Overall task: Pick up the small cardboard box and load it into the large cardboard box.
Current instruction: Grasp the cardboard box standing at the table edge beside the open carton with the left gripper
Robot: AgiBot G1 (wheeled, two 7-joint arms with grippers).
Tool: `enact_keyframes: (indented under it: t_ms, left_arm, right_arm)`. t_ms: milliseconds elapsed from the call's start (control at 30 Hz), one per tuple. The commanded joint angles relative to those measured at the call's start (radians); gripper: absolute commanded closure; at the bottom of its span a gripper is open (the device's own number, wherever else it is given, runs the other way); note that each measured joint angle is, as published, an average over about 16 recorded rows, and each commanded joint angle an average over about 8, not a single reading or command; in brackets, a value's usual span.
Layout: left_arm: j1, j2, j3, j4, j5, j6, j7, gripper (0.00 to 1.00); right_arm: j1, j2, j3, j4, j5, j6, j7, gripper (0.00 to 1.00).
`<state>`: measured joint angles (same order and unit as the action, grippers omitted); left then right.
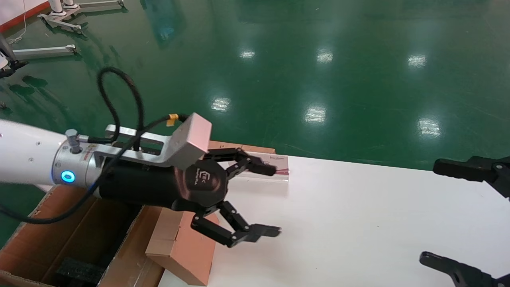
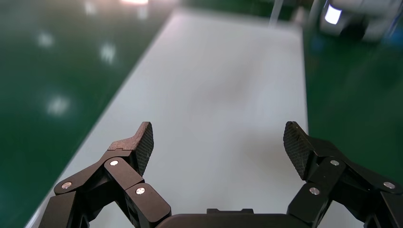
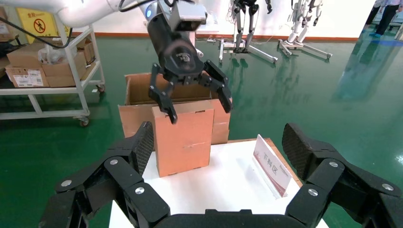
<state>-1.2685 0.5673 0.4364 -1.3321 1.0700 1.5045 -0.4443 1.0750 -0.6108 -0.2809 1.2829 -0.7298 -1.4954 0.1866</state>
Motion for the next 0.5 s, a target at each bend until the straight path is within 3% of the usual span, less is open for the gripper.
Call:
enact_keyframes:
  t_ms: [33,500]
  left_arm:
    - [-0.043,-0.004,0.028,-0.008,0.066,0.014,-0.041,0.0]
    - [-0.337,0.062,0.287,-0.002,0.396,0.066,-0.403,0.0]
  right_arm:
    - [0.0,0.0,0.0,0.0,0.0,0.0,0.0,0.0]
    - [0.0,0.0,-0.001,0.0,0.001,0.0,-0.001,0.0]
